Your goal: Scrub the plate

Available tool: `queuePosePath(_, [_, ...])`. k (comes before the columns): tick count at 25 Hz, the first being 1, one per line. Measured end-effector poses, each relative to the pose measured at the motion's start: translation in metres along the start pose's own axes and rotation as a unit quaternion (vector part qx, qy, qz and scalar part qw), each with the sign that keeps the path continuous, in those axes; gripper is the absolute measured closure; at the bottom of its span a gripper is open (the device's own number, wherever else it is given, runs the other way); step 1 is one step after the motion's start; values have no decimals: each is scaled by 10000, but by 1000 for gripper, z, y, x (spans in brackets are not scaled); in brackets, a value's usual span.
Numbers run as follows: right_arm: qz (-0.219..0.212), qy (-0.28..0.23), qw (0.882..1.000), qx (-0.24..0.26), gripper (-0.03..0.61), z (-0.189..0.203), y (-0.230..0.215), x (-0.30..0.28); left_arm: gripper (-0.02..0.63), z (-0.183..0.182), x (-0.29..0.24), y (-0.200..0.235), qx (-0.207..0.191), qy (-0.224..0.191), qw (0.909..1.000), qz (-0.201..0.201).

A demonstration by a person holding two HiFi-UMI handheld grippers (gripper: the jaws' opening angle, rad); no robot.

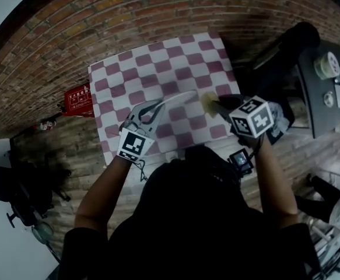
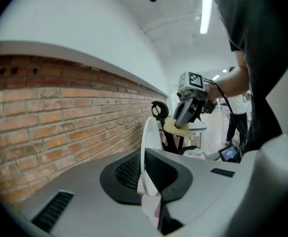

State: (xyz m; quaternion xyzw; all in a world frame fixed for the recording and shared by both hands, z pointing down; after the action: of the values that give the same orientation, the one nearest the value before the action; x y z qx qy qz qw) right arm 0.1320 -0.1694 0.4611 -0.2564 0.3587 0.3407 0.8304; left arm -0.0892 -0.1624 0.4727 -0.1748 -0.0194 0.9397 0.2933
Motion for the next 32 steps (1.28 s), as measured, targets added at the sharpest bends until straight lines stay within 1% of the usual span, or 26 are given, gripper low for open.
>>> queuePosePath(2, [-51,36,10000,-54,531,8,-6,-5,591,16,-14,4,781,69,9969,35])
queuePosePath(4, [-88,95,9999,-97,531,18,-12,-10,591,36,-28,4,1573,184,9873,86])
queuePosePath(5, [-97,129,9998,-126,531,23,-16,-12,591,46,-35,4,1976,244,9799,117])
queuePosePath(7, [-91,178,9995,-226,531,33,-26,-14,591,65,-48,1,2712,378,9616,185])
queuePosePath(9, [-65,169,9992,-365,531,40,-36,-14,591,84,-61,-3,3286,525,9427,236])
queuePosePath(11, [-25,198,9987,-467,531,50,-49,-15,591,104,-73,-7,3822,672,9212,263])
queuePosePath(12, [-4,237,9984,-509,531,56,-55,-16,591,115,-79,-9,4107,739,9084,269])
queuePosePath(14, [-11,296,9976,-619,531,65,-64,-17,591,135,-90,-14,4691,836,8789,234])
queuePosePath(16, [-81,310,9967,-750,531,69,-69,-17,591,151,-99,-19,5258,827,8464,173])
queuePosePath(17, [-121,320,9963,-792,531,70,-72,-18,591,158,-104,-21,5486,807,8321,133])
queuePosePath(18, [-155,352,9959,-813,531,73,-75,-20,591,166,-108,-24,5660,808,8204,77])
queuePosePath(21, [-279,437,9953,-823,531,79,-79,-24,591,185,-114,-31,6070,847,7901,-93])
queuePosePath(23, [-356,434,9950,-826,531,78,-79,-27,591,196,-117,-35,6288,845,7727,-192])
queuePosePath(24, [-381,443,9950,-816,531,78,-79,-28,591,200,-118,-36,6372,842,7657,-245])
queuePosePath(26, [-431,453,9948,-802,531,78,-80,-30,591,208,-121,-36,6494,862,7547,-345])
queuePosePath(28, [-476,467,9945,-802,531,79,-82,-32,591,217,-122,-36,6578,925,7463,-432])
queuePosePath(30, [-481,491,9947,-768,531,82,-86,-33,591,224,-124,-35,6634,1021,7397,-484])
queuePosePath(32, [-440,539,9950,-714,531,87,-92,-34,591,229,-126,-37,6667,1113,7354,-476])
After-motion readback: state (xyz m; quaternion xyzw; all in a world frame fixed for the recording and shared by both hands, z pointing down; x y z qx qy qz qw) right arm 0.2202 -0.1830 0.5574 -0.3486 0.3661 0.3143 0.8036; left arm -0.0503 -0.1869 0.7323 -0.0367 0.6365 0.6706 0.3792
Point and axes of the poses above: the fingertips, and each gripper's own axes: x backward along the fingers, y to its left, z out of its underside, the point moved 5 cm from there along x, backward along the fingers, and after that the axes turned 4 degrees about z, right-handed, at the moved point
